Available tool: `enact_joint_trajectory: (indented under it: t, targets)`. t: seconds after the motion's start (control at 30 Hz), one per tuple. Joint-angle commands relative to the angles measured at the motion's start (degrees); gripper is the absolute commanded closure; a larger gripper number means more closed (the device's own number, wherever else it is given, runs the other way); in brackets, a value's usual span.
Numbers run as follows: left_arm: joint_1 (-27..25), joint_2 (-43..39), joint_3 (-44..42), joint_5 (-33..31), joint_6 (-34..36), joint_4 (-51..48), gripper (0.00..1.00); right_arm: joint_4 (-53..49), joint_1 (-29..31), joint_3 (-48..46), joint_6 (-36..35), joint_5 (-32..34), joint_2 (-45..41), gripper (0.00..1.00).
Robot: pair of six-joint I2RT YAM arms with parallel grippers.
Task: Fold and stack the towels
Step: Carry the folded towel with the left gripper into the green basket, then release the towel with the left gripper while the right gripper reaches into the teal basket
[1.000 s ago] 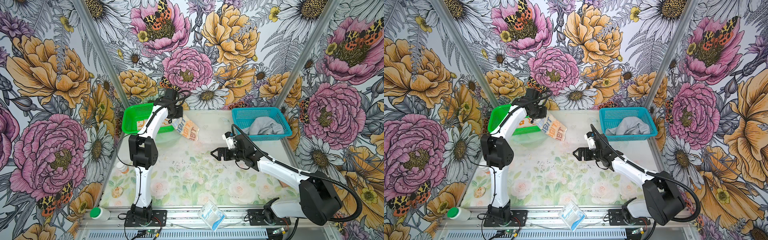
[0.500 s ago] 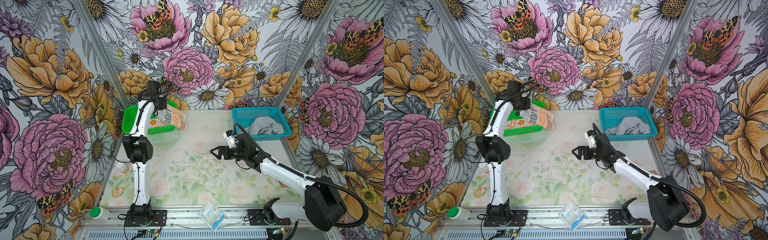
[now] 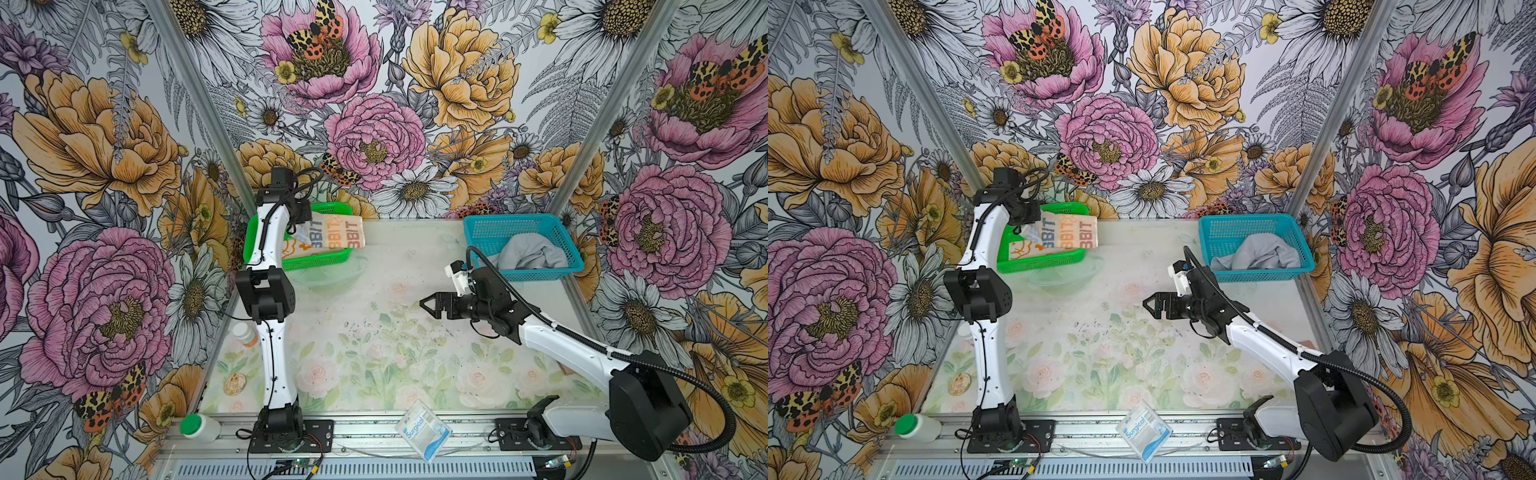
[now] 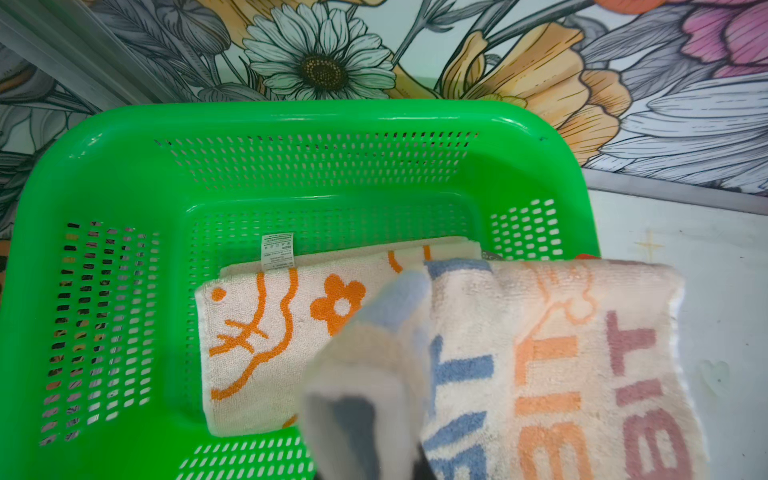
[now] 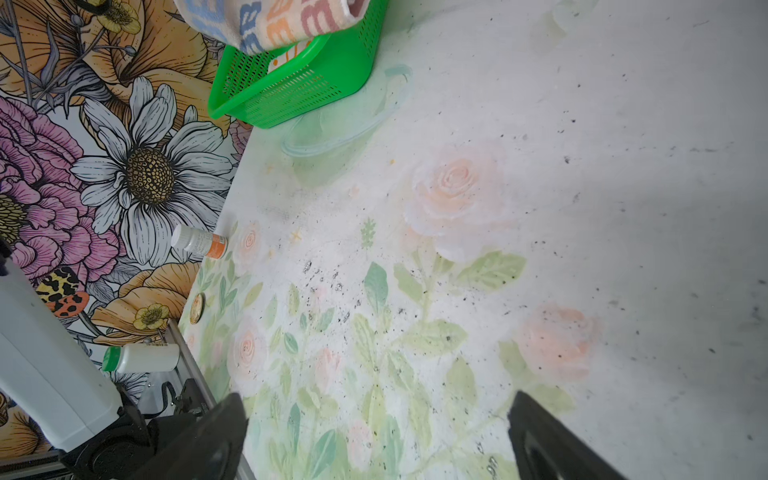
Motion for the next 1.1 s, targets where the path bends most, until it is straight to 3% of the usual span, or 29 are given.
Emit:
enact_joint_trajectory:
  t: [0.0, 0.43, 0.77, 0.8, 0.83, 0.9, 1.07]
  targets:
    - [2.17, 2.53, 1.51, 2.57, 1.02, 4.43, 1.0, -1.31, 0.32, 2.18, -0.17, 1.53, -0.03, 0.01]
    - [4.26, 4.91, 2.32, 4.38, -0.19, 6.36, 1.0, -2.29, 1.55, 3.37, 0.39, 3.18, 3.49, 0.01]
    - [4.82, 1.93, -2.48, 0.52, -1.66, 8.1, 1.0, -2.22, 2.78, 3.77, -0.14, 3.12, 5.62, 0.01]
    - [4.99, 1.94, -2.8, 0.25, -2.06, 7.98, 0.97, -2.24, 2.78, 3.64, -0.16, 3.13, 5.58, 0.01]
    - [5.18, 1.87, -3.07, -0.18, -2.42, 8.04, 0.82, -2.27, 2.78, 3.53, -0.23, 3.09, 5.58, 0.01]
    - [5.18, 1.64, -3.54, -0.67, -3.05, 8.11, 0.65, -2.3, 2.78, 3.58, -0.23, 2.91, 5.53, 0.0]
    - [4.46, -3.05, -9.11, -1.5, -4.35, 12.9, 0.59, -2.18, 2.78, 3.19, -0.47, 3.0, 5.16, 0.01]
